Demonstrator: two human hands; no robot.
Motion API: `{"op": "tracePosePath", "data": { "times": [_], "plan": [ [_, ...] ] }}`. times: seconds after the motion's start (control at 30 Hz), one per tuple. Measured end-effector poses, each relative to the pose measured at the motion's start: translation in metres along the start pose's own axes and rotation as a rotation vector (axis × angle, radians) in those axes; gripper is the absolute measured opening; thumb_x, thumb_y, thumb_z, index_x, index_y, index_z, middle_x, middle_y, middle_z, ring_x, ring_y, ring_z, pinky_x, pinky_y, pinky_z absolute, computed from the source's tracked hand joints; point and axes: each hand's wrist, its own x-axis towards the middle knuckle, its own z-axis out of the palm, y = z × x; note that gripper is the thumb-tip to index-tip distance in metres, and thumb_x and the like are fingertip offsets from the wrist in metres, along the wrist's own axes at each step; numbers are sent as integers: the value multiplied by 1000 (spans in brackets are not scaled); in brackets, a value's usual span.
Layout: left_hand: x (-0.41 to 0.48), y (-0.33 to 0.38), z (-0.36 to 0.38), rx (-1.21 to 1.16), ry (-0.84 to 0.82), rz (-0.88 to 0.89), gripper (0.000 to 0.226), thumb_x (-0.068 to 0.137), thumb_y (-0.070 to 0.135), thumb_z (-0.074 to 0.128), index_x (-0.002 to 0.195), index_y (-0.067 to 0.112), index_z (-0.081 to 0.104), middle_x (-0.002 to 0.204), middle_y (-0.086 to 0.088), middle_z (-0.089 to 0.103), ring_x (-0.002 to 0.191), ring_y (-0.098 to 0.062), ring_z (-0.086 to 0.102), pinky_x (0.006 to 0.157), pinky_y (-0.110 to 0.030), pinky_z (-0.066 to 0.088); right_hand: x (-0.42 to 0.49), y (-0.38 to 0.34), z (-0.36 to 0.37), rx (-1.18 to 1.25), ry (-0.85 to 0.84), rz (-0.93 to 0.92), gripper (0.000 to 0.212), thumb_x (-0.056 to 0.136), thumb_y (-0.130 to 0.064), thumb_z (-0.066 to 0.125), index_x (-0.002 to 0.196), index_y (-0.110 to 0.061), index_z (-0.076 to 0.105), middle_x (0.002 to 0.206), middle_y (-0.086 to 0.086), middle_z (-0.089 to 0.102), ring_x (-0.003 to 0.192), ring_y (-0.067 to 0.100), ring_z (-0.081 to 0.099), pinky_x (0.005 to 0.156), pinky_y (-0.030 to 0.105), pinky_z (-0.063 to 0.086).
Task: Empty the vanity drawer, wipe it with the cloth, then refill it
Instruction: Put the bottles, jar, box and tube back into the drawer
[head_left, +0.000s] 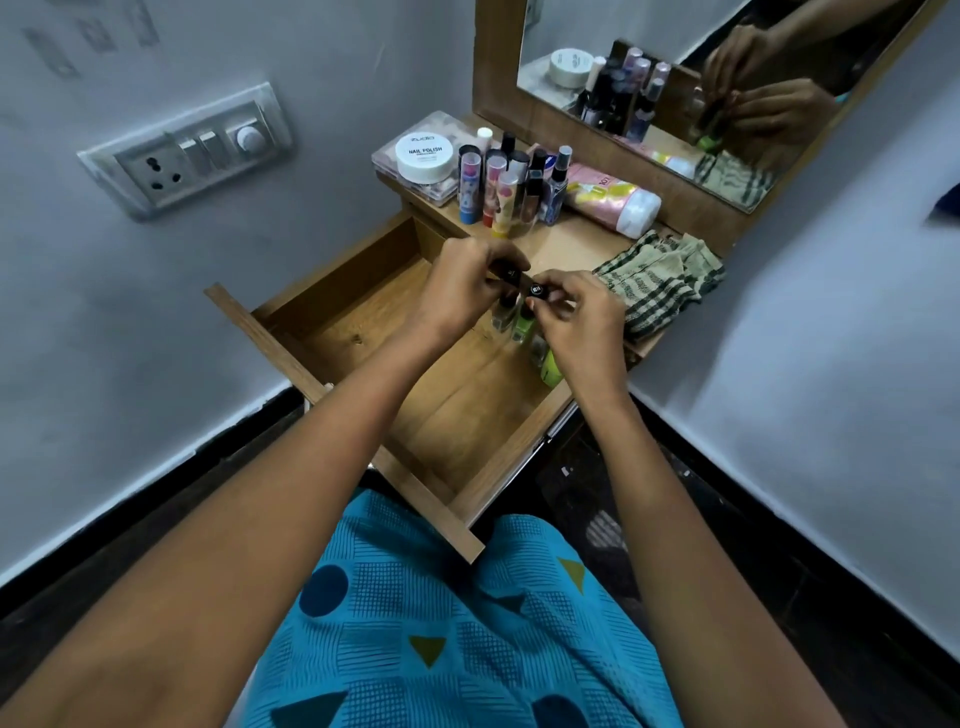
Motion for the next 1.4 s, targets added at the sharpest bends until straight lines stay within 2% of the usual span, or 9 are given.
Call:
{"op": "tracePosePath", "data": {
  "times": [0.13,0.37,0.47,0.7,0.83,0.93,1.13,1.3,1.4],
  "plan": [
    [0,-18,14,-75,23,-33,23,75,-6,66,97,3,69,95,-9,71,85,-6,61,72,-3,46,-1,10,10,-30,-55,25,26,78,1,66,104,0,66,104,14,64,89,15,58,88,34,53],
    [4,-45,35,-113,11,-61,27,76,-4,66,101,4,67,100,-8,69,93,-9,62,79,-13,49,-2,28,27,-328,-50,-84,26,84,-13,62,110,-9,64,109,6,66,101,20,60,87,32,49],
    [6,-52,42,-133,5,-80,26,77,-5,65,102,4,67,101,-8,69,93,-7,61,78,-8,48,-3,36,34,-448,-3,-123,27,87,-17,59,113,-12,63,112,4,67,103,19,60,85,30,47],
    [12,-61,55,-147,-12,-114,28,79,-1,64,106,6,65,107,-6,67,95,-1,57,80,-1,43,-3,39,42,-564,46,-200,19,82,-12,63,100,-8,68,93,10,71,85,28,65,66,33,52],
    [14,-63,60,-165,-21,-116,27,79,-1,65,104,5,65,106,-7,68,95,-3,58,79,0,42,-4,41,43,-680,110,-247,11,74,-11,72,84,-9,71,76,6,72,69,24,66,54,27,51],
    [15,-63,63,-176,-40,-118,26,79,-2,64,104,5,65,105,-7,68,97,-8,61,81,-5,44,-6,41,45,-753,141,-246,8,70,-13,76,74,-13,70,69,1,70,64,19,64,50,23,47],
    [15,-66,68,-191,-50,-137,24,80,-3,63,103,3,65,107,-9,68,95,-4,57,77,2,42,-6,41,48,-867,131,-216,12,65,-16,79,69,-17,69,68,-4,69,65,16,63,48,21,44],
    [15,-66,69,-227,-56,-156,25,81,-4,62,104,2,64,108,-10,67,100,-11,61,84,-8,44,-6,41,50,-905,137,-225,12,64,-17,80,68,-18,69,69,-5,68,65,16,63,48,20,44],
    [15,-67,70,-246,-58,-175,25,80,-4,62,104,3,65,108,-9,67,100,-11,61,84,-8,44,-6,43,51,-921,125,-227,13,63,-19,81,69,-19,69,71,-6,69,67,15,64,48,21,44]
  ]
}}
